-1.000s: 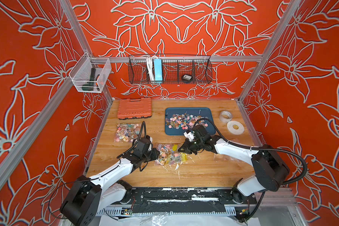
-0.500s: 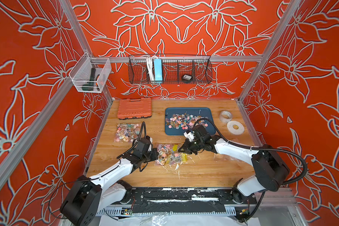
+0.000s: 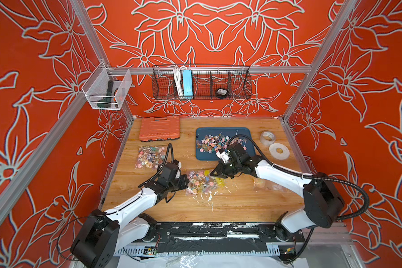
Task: Pour candies out of the ziploc bag
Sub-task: Pick up the ziploc bag from the center of the board.
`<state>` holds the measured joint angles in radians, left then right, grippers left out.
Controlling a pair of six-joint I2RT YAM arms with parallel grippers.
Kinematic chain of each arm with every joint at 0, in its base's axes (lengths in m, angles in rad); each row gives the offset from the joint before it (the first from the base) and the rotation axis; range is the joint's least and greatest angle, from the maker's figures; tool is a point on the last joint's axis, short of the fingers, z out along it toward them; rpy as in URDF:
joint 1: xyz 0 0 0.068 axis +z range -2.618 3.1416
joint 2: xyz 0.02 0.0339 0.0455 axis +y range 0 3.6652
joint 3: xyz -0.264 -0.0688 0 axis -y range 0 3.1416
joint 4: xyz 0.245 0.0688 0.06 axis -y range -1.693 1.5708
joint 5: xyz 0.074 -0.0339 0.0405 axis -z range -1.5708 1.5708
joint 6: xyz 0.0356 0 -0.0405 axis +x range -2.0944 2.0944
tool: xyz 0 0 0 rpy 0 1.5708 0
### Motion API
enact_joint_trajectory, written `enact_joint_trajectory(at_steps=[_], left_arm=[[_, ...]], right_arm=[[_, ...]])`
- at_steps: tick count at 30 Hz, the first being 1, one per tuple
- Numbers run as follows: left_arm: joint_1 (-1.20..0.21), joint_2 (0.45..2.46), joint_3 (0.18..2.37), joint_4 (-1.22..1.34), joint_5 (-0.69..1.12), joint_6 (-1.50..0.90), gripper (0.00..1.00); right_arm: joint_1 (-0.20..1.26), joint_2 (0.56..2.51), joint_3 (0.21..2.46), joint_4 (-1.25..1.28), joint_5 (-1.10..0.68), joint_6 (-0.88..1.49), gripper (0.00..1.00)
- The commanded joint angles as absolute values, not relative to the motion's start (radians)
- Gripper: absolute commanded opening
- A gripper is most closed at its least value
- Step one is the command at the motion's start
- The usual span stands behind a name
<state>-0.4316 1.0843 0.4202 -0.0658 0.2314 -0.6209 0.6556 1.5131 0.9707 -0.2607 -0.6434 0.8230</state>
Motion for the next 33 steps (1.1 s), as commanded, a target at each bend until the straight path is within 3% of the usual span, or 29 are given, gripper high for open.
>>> enact_joint_trajectory(at_steps=[1, 8, 14, 23, 33], left_arm=[[-0.428, 1.121, 0.433, -0.055, 0.252, -0.605, 0.13], [-0.428, 1.176, 0.428, -0.032, 0.260, -0.602, 0.42], [-0.428, 1.192, 0.449, -0.049, 0.260, -0.589, 0.45], [-0.430, 1.252, 0.454, -0.002, 0.313, -0.587, 0.31], [-0.430, 1.209, 0.475, -0.036, 0.297, -0.588, 0.00]], right_arm=[[0.652, 1.492, 0.985, -0.289, -0.637, 0.799, 0.00], [0.653, 1.502, 0.965, -0.268, -0.643, 0.807, 0.00], [0.653, 1.503, 0.966, -0.265, -0.644, 0.809, 0.00], [0.654, 1.508, 0.961, -0.257, -0.648, 0.813, 0.00], [0.653, 1.504, 0.963, -0.261, -0.644, 0.807, 0.00]])
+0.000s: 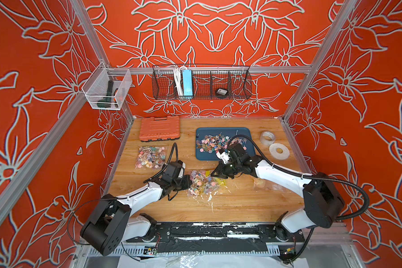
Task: Pour candies out of the ziploc bag
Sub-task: Pick up the ziploc bag from the center of the board.
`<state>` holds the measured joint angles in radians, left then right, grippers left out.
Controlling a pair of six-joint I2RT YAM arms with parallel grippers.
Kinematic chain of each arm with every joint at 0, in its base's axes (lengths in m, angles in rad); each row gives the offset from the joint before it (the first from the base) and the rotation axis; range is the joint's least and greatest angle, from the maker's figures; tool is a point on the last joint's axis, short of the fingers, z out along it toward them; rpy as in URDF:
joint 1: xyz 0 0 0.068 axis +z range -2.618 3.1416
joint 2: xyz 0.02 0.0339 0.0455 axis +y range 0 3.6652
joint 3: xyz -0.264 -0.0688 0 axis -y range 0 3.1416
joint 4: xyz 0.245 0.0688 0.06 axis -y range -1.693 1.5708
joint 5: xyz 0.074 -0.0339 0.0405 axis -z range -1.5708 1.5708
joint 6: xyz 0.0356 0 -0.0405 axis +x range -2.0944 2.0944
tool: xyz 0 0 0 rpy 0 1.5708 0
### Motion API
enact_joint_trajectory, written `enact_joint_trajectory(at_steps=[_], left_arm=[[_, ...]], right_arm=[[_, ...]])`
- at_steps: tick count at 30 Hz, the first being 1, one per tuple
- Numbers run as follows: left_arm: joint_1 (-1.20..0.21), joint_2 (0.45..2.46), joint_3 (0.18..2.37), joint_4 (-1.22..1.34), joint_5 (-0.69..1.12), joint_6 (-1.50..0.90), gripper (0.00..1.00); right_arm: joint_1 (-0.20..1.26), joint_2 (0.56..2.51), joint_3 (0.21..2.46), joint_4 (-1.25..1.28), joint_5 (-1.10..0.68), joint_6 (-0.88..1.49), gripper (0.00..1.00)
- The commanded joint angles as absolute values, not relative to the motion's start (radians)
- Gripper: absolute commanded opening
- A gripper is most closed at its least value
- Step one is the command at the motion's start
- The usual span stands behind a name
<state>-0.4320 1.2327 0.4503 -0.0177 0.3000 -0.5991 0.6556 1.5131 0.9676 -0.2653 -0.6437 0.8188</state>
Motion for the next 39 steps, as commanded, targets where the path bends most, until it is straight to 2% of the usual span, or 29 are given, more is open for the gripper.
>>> enact_joint_trajectory(at_steps=[1, 23, 32, 39], left_arm=[[-0.430, 1.202, 0.478, -0.043, 0.294, -0.588, 0.00], [-0.430, 1.116, 0.607, -0.110, 0.291, -0.585, 0.00], [-0.431, 1.258, 0.779, -0.081, 0.288, -0.566, 0.00], [-0.431, 1.464, 0.994, -0.045, 0.288, -0.540, 0.00]], right_arm=[[0.653, 1.504, 0.967, -0.266, -0.644, 0.805, 0.00], [0.641, 1.511, 1.300, -0.499, -0.581, 0.668, 0.00], [0.554, 1.571, 1.503, -0.602, -0.578, 0.613, 0.00], [0.459, 1.674, 1.648, -0.636, -0.610, 0.585, 0.00]])
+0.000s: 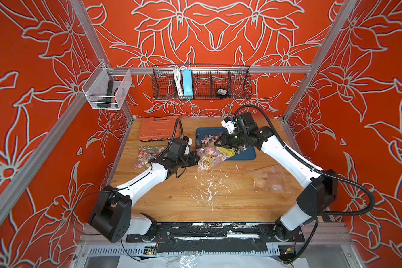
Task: Pour candies out of the ziploc bag
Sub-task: 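Pick up the ziploc bag from the center of the board, then pour the candies out of the ziploc bag onto the tray.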
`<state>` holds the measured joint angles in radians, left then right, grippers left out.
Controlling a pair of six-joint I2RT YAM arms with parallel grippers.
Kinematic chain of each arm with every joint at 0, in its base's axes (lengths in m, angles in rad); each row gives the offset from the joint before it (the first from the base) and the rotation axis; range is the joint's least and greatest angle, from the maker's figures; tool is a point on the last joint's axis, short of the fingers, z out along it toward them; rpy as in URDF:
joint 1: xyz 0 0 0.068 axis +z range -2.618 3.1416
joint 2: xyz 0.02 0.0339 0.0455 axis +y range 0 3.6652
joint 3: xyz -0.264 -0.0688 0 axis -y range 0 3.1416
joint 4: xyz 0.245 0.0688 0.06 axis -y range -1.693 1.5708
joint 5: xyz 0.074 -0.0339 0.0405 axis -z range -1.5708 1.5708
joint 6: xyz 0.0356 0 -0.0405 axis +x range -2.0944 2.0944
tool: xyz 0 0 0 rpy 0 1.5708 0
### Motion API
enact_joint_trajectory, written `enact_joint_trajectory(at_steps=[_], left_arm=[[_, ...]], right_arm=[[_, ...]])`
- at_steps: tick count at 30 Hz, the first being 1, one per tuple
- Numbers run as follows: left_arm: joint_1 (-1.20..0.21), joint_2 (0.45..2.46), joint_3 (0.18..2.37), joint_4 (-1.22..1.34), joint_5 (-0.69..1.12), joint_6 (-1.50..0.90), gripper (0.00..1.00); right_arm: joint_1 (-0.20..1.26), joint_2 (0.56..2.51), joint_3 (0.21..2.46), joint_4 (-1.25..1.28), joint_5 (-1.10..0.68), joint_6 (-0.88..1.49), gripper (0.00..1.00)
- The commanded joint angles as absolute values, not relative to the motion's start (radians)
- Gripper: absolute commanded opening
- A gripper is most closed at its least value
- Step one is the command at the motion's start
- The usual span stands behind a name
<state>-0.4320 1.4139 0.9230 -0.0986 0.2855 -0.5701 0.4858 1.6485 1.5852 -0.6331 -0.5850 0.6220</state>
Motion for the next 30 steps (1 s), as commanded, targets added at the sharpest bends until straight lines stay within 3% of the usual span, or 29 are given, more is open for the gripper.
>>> enact_joint_trajectory(at_steps=[1, 18, 30], left_arm=[[-0.431, 1.501, 1.030, -0.039, 0.290, -0.537, 0.00], [-0.431, 2.006, 1.605, -0.111, 0.302, -0.489, 0.00], [-0.431, 2.177, 1.879, -0.182, 0.394, -0.475, 0.00]], right_arm=[[0.447, 1.693, 1.670, -0.643, -0.615, 0.580, 0.00], [0.238, 2.046, 2.034, -0.729, -0.665, 0.532, 0.00], [0.130, 2.149, 2.025, -0.704, -0.677, 0.537, 0.00]])
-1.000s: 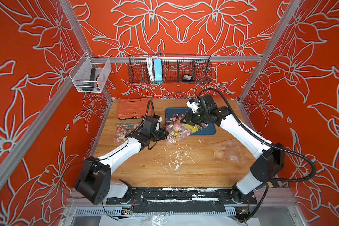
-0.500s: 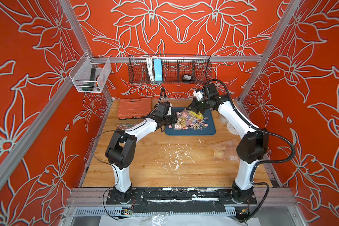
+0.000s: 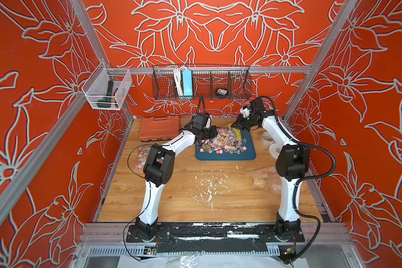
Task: Pour candies out of the ziploc bag
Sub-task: 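Pour the candies out of the ziploc bag onto the tray.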
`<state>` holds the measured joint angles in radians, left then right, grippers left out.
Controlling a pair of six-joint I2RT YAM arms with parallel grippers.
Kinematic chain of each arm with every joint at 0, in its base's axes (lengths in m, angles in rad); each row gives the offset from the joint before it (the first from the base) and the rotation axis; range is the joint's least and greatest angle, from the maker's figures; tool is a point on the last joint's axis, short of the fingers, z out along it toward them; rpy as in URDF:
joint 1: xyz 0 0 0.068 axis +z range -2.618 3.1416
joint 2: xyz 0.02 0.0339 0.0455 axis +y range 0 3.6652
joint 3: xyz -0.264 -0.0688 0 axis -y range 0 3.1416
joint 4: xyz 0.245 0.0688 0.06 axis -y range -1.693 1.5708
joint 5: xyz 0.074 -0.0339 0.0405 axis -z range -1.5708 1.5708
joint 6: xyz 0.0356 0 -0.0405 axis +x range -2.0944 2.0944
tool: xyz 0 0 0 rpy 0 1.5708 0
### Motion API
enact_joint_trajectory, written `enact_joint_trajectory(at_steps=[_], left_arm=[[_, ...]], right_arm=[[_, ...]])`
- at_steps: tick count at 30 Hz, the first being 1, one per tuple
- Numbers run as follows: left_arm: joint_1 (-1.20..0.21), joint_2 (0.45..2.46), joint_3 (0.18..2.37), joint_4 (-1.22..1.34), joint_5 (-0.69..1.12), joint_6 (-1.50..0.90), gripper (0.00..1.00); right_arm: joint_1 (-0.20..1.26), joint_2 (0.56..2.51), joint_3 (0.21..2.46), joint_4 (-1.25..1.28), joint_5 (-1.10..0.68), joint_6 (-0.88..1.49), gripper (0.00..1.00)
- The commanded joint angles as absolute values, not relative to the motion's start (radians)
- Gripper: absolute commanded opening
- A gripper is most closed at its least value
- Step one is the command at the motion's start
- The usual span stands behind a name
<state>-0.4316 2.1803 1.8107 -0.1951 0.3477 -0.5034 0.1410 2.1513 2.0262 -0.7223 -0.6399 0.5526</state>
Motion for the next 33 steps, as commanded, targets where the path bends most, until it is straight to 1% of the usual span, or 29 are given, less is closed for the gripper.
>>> enact_joint_trajectory(at_steps=[1, 16, 33], left_arm=[[-0.431, 2.182, 1.893, -0.188, 0.397, -0.475, 0.00], [-0.434, 2.211, 2.015, -0.298, 0.449, -0.415, 0.00], [-0.443, 2.209, 2.097, -0.340, 0.494, -0.394, 0.00]], right_arm=[[0.123, 2.148, 2.013, -0.698, -0.676, 0.538, 0.00], [0.062, 2.123, 1.855, -0.622, -0.684, 0.556, 0.00], [0.008, 2.075, 1.785, -0.577, -0.711, 0.573, 0.00]])
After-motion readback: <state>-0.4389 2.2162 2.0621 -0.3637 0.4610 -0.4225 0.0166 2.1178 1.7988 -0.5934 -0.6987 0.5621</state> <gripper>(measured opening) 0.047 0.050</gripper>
